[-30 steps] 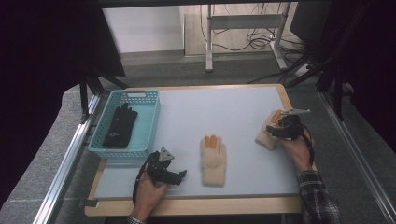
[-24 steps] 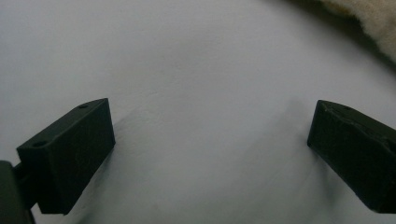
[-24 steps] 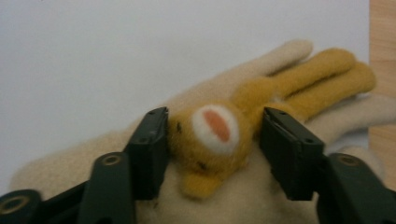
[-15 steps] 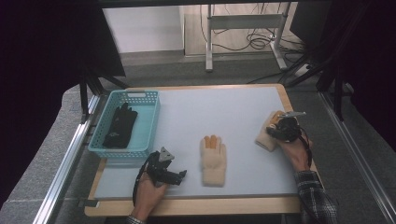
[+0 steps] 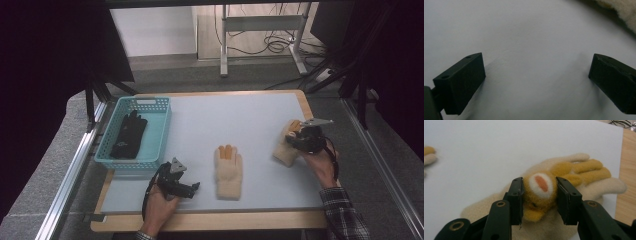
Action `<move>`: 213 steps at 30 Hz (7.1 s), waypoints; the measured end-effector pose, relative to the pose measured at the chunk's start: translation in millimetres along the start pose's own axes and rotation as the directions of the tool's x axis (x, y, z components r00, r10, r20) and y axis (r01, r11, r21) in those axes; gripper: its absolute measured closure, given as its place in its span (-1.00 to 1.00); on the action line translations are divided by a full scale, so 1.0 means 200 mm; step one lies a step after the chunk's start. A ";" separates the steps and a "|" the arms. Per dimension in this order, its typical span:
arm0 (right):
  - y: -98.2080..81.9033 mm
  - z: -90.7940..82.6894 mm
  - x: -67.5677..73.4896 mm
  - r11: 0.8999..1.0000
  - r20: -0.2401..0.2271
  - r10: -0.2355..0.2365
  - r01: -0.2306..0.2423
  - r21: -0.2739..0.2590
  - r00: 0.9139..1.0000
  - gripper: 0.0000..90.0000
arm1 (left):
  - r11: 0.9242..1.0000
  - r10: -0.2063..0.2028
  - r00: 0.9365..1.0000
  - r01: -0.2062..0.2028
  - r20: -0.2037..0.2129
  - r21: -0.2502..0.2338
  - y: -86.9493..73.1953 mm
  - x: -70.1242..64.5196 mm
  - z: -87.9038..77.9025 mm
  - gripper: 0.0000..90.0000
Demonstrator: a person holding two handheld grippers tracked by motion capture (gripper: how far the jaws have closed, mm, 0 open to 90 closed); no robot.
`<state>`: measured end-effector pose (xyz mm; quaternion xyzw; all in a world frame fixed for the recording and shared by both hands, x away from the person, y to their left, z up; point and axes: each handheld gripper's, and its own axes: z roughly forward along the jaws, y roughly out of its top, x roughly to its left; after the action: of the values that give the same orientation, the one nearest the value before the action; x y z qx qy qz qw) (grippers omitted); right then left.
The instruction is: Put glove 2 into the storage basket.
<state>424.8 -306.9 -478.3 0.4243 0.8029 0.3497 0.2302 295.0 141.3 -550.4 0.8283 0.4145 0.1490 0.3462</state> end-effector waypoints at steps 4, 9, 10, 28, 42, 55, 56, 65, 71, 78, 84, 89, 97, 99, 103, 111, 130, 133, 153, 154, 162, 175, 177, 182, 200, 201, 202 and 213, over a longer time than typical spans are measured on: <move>0.02 -0.05 0.03 1.000 -0.020 -0.013 0.013 -0.016 1.000 0.31 | 1.000 0.000 1.000 0.000 0.000 0.000 0.00 0.00 0.00 -0.98; 0.05 -0.10 0.08 0.999 -0.058 -0.029 0.027 -0.034 0.998 0.31 | 1.000 0.000 1.000 0.000 0.000 0.000 0.00 0.00 0.00 -0.98; 0.05 -0.10 0.09 0.999 -0.068 -0.037 0.034 -0.039 0.997 0.31 | 1.000 0.000 1.000 0.000 0.000 0.001 0.00 0.00 0.00 -0.98; 0.15 -0.22 0.49 0.976 -0.281 -0.205 0.177 -0.123 0.938 0.31 | 1.000 0.002 1.000 -0.002 -0.001 -0.001 0.00 0.00 0.00 -0.98; 0.16 -0.10 0.85 0.953 -0.427 -0.301 0.278 -0.117 0.853 0.30 | 1.000 0.002 1.000 -0.002 -0.001 0.001 0.00 0.00 0.00 -0.98; 0.09 0.07 0.97 0.953 -0.435 -0.290 0.300 -0.048 0.852 0.26 | 1.000 0.003 1.000 -0.003 -0.003 -0.003 0.00 0.00 0.00 -0.98; 0.09 0.08 0.98 0.954 -0.435 -0.283 0.296 -0.041 0.855 0.24 | 1.000 0.000 1.000 0.000 -0.002 -0.002 0.00 0.00 0.00 -0.98; 0.09 0.07 0.95 0.963 -0.435 -0.263 0.263 -0.061 0.861 -0.08 | 1.000 0.002 1.000 -0.002 -0.002 -0.002 0.00 0.00 0.00 -0.98; 0.07 0.02 0.84 0.976 -0.421 -0.214 0.211 -0.055 0.881 0.02 | 1.000 0.002 1.000 -0.002 -0.001 0.000 0.00 0.00 0.00 -0.98; -0.04 -0.01 0.73 0.982 -0.395 -0.179 0.185 -0.024 0.901 0.50 | 1.000 -0.003 1.000 0.003 -0.001 -0.003 0.00 0.00 0.00 -0.98; -0.14 -0.02 0.71 0.979 -0.406 -0.186 0.204 0.001 0.895 0.82 | 1.000 0.003 1.000 -0.003 0.000 0.003 0.00 0.00 0.00 -0.98; -0.20 -0.02 0.74 0.974 -0.424 -0.202 0.225 0.005 0.883 0.86 | 1.000 -0.005 1.000 0.005 0.000 -0.003 0.00 0.00 0.00 -0.97; -0.22 0.00 0.82 0.967 -0.455 -0.228 0.253 -0.006 0.861 0.86 | 1.000 -0.008 1.000 0.008 -0.007 -0.001 -0.01 0.00 -0.02 -0.93; -0.21 0.01 0.84 0.964 -0.462 -0.239 0.266 -0.008 0.854 0.86 | 1.000 -0.009 1.000 0.009 -0.008 0.001 -0.03 0.00 -0.03 -0.94; -0.21 0.04 0.88 0.963 -0.471 -0.241 0.270 -0.007 0.849 0.86 | 1.000 -0.025 1.000 0.025 -0.017 0.000 -0.05 0.03 -0.05 -0.97; -0.17 0.10 0.97 0.961 -0.478 -0.246 0.276 -0.009 0.843 0.86 | 0.999 -0.044 0.999 0.044 -0.031 0.000 -0.08 0.08 -0.08 -0.95; -0.07 0.23 1.10 0.962 -0.453 -0.257 0.271 -0.034 0.854 0.86 | 0.999 -0.045 0.998 0.044 -0.032 -0.006 -0.09 0.07 -0.08 -0.96; -0.07 0.23 1.11 0.963 -0.453 -0.255 0.269 -0.035 0.854 0.85 | 0.999 -0.045 0.998 0.045 -0.031 -0.007 -0.09 0.07 -0.08 -0.96; -0.11 0.06 0.86 0.976 -0.359 -0.215 0.216 -0.038 0.908 0.41 | 0.999 -0.046 0.999 0.046 -0.030 -0.006 -0.09 0.08 -0.08 -0.96; -0.11 0.05 0.83 0.977 -0.350 -0.210 0.210 -0.038 0.913 0.37 | 0.999 -0.046 0.998 0.046 -0.030 -0.006 -0.09 0.08 -0.08 -0.96; -0.17 -0.03 0.64 0.991 -0.267 -0.135 0.131 -0.034 0.954 -0.03 | 0.999 -0.046 0.999 0.046 -0.030 -0.006 -0.09 0.08 -0.08 -0.96; -0.31 -0.07 0.44 0.997 -0.121 -0.066 0.069 0.020 0.990 -0.37 | 0.999 -0.044 0.999 0.044 -0.030 -0.003 -0.09 0.07 -0.08 -0.97; -0.33 -0.06 0.43 0.997 -0.104 -0.066 0.069 0.026 0.992 -0.39 | 0.999 -0.044 0.999 0.044 -0.030 -0.003 -0.09 0.07 -0.08 -0.97; -0.34 -0.05 0.41 0.998 -0.099 -0.055 0.058 0.024 0.993 -0.44 | 0.999 -0.044 0.999 0.044 -0.029 -0.002 -0.09 0.07 -0.08 -0.97; -0.35 -0.05 0.40 0.998 -0.096 -0.053 0.055 0.022 0.994 -0.48 | 0.998 -0.061 0.998 0.061 0.027 -0.015 -0.08 0.08 -0.12 -0.92; -0.35 -0.05 0.41 0.998 -0.095 -0.053 0.055 0.022 0.994 -0.48 | 0.998 -0.062 0.998 0.063 0.032 -0.017 -0.08 0.08 -0.13 -0.92; -0.35 -0.05 0.41 0.998 -0.095 -0.053 0.056 0.022 0.994 -0.48 | 0.998 -0.064 0.997 0.065 0.038 -0.016 -0.08 0.08 -0.13 -0.92; -0.35 -0.05 0.41 0.998 -0.088 -0.053 0.055 0.023 0.995 -0.51 | 0.998 -0.056 0.993 0.058 0.100 -0.018 0.06 0.02 -0.16 -0.94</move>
<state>338.9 -269.4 -530.7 0.3896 0.8277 0.3515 0.1988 287.5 154.7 -518.8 0.8189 0.4186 0.1022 0.3791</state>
